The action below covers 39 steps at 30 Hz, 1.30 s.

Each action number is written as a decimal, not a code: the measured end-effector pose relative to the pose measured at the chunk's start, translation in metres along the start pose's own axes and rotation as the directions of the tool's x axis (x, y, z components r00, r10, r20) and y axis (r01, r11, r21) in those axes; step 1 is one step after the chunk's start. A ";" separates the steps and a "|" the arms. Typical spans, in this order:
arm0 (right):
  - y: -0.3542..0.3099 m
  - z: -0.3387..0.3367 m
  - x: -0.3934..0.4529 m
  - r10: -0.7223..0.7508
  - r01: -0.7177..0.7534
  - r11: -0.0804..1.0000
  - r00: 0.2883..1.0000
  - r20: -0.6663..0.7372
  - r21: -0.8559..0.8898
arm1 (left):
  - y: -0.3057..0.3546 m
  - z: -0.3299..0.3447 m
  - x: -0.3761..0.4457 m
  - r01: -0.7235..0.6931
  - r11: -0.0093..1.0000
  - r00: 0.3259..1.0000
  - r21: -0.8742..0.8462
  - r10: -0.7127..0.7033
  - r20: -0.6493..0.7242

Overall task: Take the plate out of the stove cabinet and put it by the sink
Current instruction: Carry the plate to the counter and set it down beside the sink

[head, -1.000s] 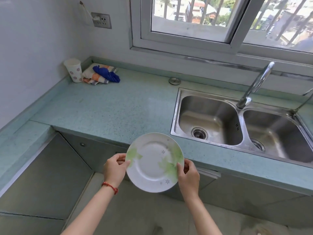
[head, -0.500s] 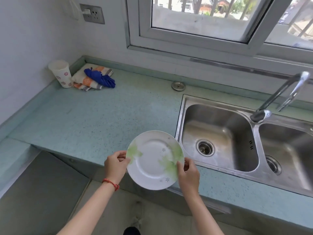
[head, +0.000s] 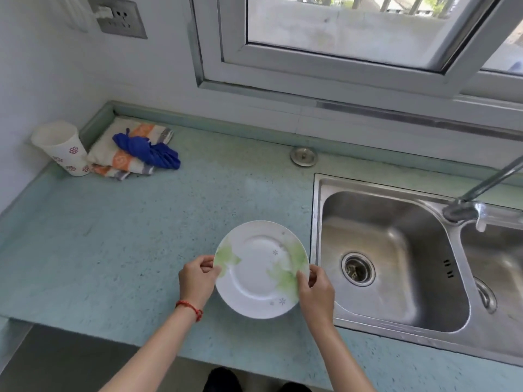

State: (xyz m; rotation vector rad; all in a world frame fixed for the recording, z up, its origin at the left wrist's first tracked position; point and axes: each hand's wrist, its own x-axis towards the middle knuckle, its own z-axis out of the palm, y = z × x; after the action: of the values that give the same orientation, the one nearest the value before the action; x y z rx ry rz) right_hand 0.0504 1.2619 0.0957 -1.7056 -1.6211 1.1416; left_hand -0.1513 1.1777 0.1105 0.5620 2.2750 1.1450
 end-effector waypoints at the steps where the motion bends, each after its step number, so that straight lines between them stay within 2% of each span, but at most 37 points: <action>1: -0.001 0.002 0.004 0.007 -0.007 1.000 1.000 0.004 -0.004 | 0.001 0.002 0.005 0.006 1.000 1.000 -0.003 -0.006 0.003; 11: -0.006 0.019 0.037 0.036 -0.032 0.995 0.999 0.040 -0.094 | 0.002 0.015 0.041 0.061 0.998 0.998 -0.007 -0.061 0.016; 22: -0.009 0.032 0.058 0.035 -0.034 0.950 0.999 -0.002 -0.310 | 0.002 0.021 0.065 0.037 0.998 0.999 0.050 -0.037 0.009; 39: -0.020 0.044 0.084 -0.025 0.028 0.925 1.000 0.014 -0.379 | 0.016 0.025 0.084 -0.039 0.994 0.999 0.106 0.040 -0.008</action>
State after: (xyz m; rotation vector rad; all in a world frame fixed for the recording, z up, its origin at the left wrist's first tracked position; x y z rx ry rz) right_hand -0.0034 1.3383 0.0714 -1.9050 -1.9641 0.8600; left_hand -0.1990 1.2500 0.0879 0.6459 2.3534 1.0532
